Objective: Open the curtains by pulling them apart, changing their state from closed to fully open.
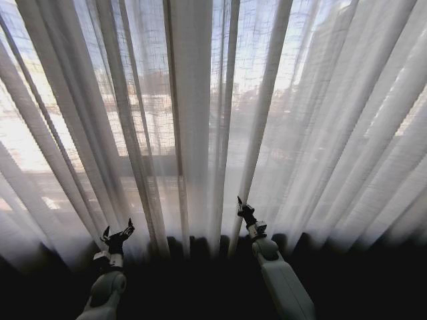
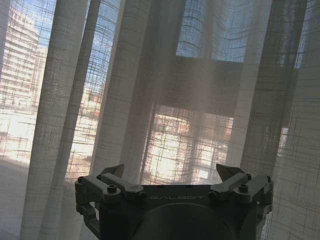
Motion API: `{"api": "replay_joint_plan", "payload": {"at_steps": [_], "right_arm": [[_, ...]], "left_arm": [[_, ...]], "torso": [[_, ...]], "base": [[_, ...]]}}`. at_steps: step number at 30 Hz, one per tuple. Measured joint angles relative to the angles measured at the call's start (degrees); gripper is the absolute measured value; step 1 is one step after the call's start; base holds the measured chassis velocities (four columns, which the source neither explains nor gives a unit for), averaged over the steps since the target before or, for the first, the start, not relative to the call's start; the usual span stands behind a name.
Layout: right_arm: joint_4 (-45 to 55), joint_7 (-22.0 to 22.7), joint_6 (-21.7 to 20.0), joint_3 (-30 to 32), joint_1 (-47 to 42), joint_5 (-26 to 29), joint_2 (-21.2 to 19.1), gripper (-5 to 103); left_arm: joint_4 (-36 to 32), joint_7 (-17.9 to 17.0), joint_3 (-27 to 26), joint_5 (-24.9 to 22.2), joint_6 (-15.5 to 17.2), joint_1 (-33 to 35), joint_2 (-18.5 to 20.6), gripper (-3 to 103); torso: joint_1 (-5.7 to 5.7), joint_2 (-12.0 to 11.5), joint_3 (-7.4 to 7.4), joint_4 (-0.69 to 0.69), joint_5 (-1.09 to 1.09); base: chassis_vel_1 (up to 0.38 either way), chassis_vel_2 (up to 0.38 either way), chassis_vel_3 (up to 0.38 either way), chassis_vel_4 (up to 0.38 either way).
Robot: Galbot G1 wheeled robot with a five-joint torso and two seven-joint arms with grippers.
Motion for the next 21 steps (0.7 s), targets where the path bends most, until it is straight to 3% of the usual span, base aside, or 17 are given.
{"api": "replay_joint_plan", "payload": {"at_steps": [11,21], "right_arm": [[-0.12,-0.89,0.17,0.28,0.21,0.78,-0.56,0],[0.33,-1.36,0.25,1.00,0.07,2.23,-2.03,0]], "left_arm": [[0.00,0.00,0.01,0.00,0.00,0.00,0.00,100],[0.00,0.00,0.01,0.00,0.00,0.00,0.00,100]], "torso": [[0.00,0.00,0.00,-0.02,0.01],[0.00,0.00,0.00,-0.02,0.03]], "base": [[-0.225,-0.222,0.230,0.207],[-0.336,-0.333,0.336,0.325]]}}
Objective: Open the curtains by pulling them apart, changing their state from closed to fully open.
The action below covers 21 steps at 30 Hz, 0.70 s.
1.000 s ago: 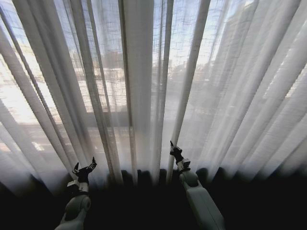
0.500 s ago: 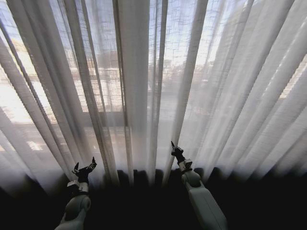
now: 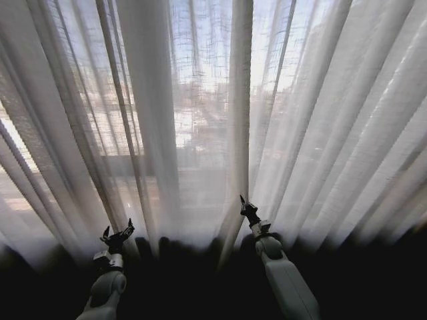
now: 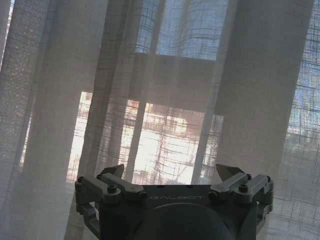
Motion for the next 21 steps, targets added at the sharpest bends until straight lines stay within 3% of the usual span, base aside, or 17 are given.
{"api": "replay_joint_plan", "payload": {"at_steps": [21], "right_arm": [[0.79,-0.99,0.25,1.54,-1.05,1.27,-0.95,0]], "left_arm": [[0.00,0.00,0.00,0.00,0.00,0.00,0.00,100]], "torso": [[0.00,0.00,0.00,0.01,-0.03]], "base": [[-0.355,-0.358,0.358,0.356]]}}
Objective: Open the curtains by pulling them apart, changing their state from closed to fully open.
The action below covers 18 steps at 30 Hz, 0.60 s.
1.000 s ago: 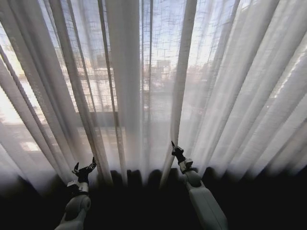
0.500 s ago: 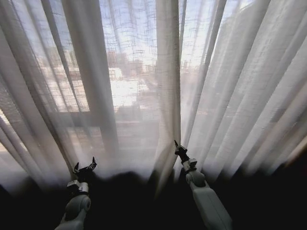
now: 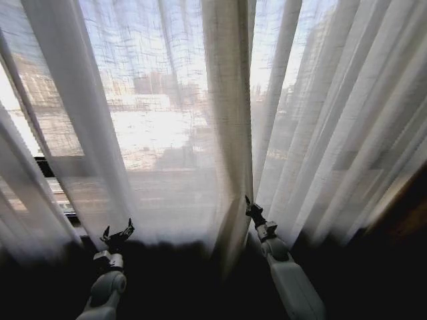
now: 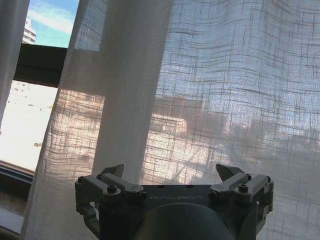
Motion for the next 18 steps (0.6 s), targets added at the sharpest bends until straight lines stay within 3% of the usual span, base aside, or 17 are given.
{"api": "replay_joint_plan", "payload": {"at_steps": [18], "right_arm": [[-0.03,-0.99,-0.02,1.03,-0.27,1.18,-0.54,0]], "left_arm": [[0.00,0.00,0.00,0.00,0.00,0.00,0.00,100]], "torso": [[0.01,-0.01,0.00,0.00,0.02]], "base": [[-0.342,-0.353,0.358,0.355]]}}
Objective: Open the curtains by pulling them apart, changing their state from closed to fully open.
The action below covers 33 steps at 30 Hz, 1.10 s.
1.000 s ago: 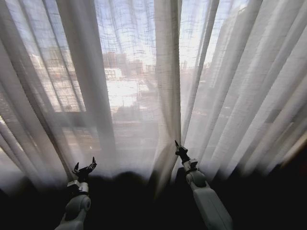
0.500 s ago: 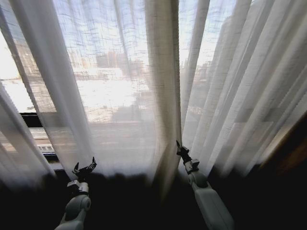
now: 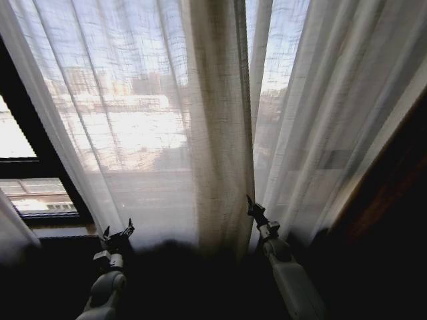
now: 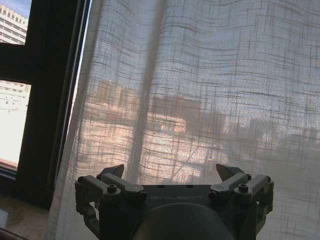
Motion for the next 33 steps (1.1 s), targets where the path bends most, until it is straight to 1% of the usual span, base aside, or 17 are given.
{"api": "replay_joint_plan", "payload": {"at_steps": [9,12,21,22,24,28,30,33], "right_arm": [[0.17,-0.33,0.06,0.31,-0.09,0.28,-0.27,0],[0.27,-0.41,0.08,0.40,-0.23,0.30,-0.29,0],[1.09,-0.87,0.33,0.42,-0.87,0.40,-0.12,0],[1.09,-0.90,1.48,-0.17,-0.88,1.40,-0.09,0],[1.42,-0.92,1.97,-0.61,-0.99,1.98,0.11,0],[1.76,-1.40,2.47,-0.63,-1.07,0.99,0.31,0],[1.78,-1.38,2.56,-0.60,-1.04,0.96,0.36,0],[1.69,-1.37,2.98,-0.30,-0.69,0.98,0.34,0]], "left_arm": [[0.00,0.00,0.00,0.00,0.00,0.00,0.00,100],[0.00,0.00,0.00,0.00,0.00,0.00,0.00,100],[0.00,0.00,0.00,0.00,0.00,0.00,0.00,100],[0.00,0.00,0.00,0.00,0.00,0.00,0.00,100],[0.00,0.00,-0.01,0.00,0.00,0.00,0.00,100],[0.00,0.00,0.00,0.00,0.00,0.00,0.00,100],[0.00,0.00,0.01,0.00,0.00,0.00,-0.01,100],[0.00,0.01,0.02,0.00,0.00,0.00,-0.01,100]], "torso": [[0.00,0.00,0.00,0.00,-0.02],[0.00,0.00,0.00,0.00,0.01],[0.00,0.00,0.00,-0.01,-0.02],[-0.01,0.00,0.00,-0.01,0.00],[-0.01,0.00,0.00,0.00,0.01],[-0.01,0.00,0.00,0.00,-0.01],[-0.01,0.00,0.00,-0.03,-0.01],[-0.01,0.00,0.00,-0.03,0.02]], "base": [[-0.353,-0.347,0.342,0.349],[-0.342,-0.367,0.369,0.371],[-0.347,-0.372,0.346,0.367],[-0.363,-0.315,0.351,0.330],[-0.358,-0.320,0.356,0.335],[-0.317,-0.317,0.322,0.322],[-0.244,-0.190,0.222,0.239],[-0.082,-0.130,0.152,0.134]]}}
